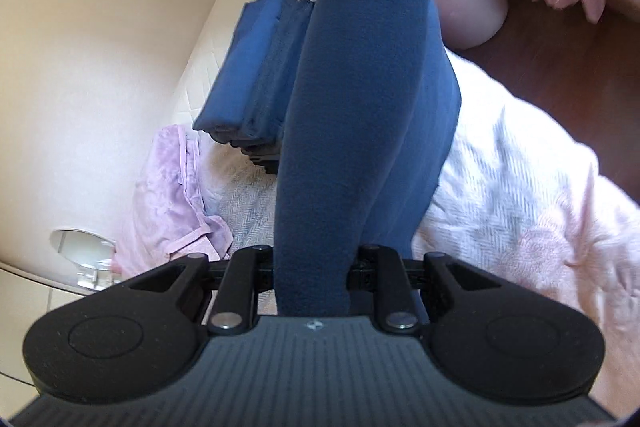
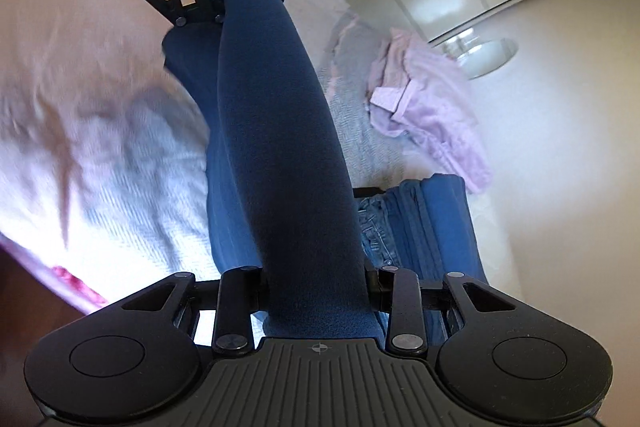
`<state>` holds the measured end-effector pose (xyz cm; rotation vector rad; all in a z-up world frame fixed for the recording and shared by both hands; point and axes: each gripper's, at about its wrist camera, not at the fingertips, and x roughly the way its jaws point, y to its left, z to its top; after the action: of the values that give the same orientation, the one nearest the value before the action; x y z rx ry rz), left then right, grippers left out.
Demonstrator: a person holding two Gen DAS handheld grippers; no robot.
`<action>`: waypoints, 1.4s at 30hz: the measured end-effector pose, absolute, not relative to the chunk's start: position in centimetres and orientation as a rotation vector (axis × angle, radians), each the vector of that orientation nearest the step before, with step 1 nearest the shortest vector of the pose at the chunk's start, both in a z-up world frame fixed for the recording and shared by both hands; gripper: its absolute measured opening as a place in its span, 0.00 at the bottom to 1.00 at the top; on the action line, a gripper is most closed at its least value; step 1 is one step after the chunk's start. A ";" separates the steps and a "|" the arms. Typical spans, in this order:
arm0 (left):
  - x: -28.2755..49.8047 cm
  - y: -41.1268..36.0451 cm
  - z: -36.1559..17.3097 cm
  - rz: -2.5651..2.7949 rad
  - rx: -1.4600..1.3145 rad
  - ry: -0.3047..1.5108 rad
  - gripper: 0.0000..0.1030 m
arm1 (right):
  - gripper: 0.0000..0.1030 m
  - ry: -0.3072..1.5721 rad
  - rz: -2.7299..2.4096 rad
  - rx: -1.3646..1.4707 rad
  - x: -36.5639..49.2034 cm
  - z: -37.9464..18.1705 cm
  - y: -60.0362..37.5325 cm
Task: Fold clothes
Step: 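Carry the sweatshirt with both grippers toward the stack of folded jeans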
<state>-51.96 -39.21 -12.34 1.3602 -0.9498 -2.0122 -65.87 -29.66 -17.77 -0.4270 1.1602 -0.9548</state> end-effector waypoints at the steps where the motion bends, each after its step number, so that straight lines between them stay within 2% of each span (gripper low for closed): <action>1: -52.0 -39.5 -10.1 -2.029 1.362 -0.948 0.19 | 0.32 1.171 -0.949 -0.409 -65.8 -15.6 -29.7; 5: -52.8 -41.4 -3.2 -2.076 1.312 -0.998 0.19 | 0.32 1.200 -0.964 -0.363 -66.1 -7.3 -30.3; 10: -56.7 -45.0 2.4 -2.113 1.213 -1.108 0.19 | 0.32 1.222 -1.076 -0.370 -68.0 -0.4 -31.8; 17: -65.2 -51.9 3.8 -2.131 1.167 -1.151 0.19 | 0.32 1.221 -1.188 -0.385 -74.8 3.4 -37.5; 23: -74.4 -62.0 1.3 -2.074 1.274 -1.020 0.19 | 0.32 1.202 -1.103 -0.373 -83.2 1.8 -48.3; 27: -79.2 -69.1 1.5 -2.006 1.302 -0.951 0.18 | 0.32 1.181 -1.049 -0.414 -88.3 1.5 -57.0; 32: -82.8 -74.4 -2.4 -1.935 1.238 -1.021 0.19 | 0.32 1.130 -1.070 -0.549 -92.6 0.3 -64.8; 35: -83.4 -74.9 -9.4 -1.941 1.370 -1.027 0.19 | 0.33 1.125 -1.076 -0.546 -93.8 -4.0 -67.0; 38: -82.9 -73.9 -15.4 -1.949 1.472 -1.026 0.20 | 0.35 1.195 -0.966 -0.488 -93.6 -11.1 -67.1; 40: -82.4 -73.2 -16.1 -1.941 1.401 -1.048 0.19 | 0.41 1.249 -0.914 -0.456 -93.4 -14.6 -66.2; 42: -81.8 -73.1 -15.5 -1.943 1.392 -1.029 0.24 | 0.45 1.222 -0.953 -0.492 -93.4 -15.2 -64.9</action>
<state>-81.84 -73.12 -15.53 1.3916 -1.0292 -1.9427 -93.43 -64.92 -15.20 -0.4915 1.2225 -0.9534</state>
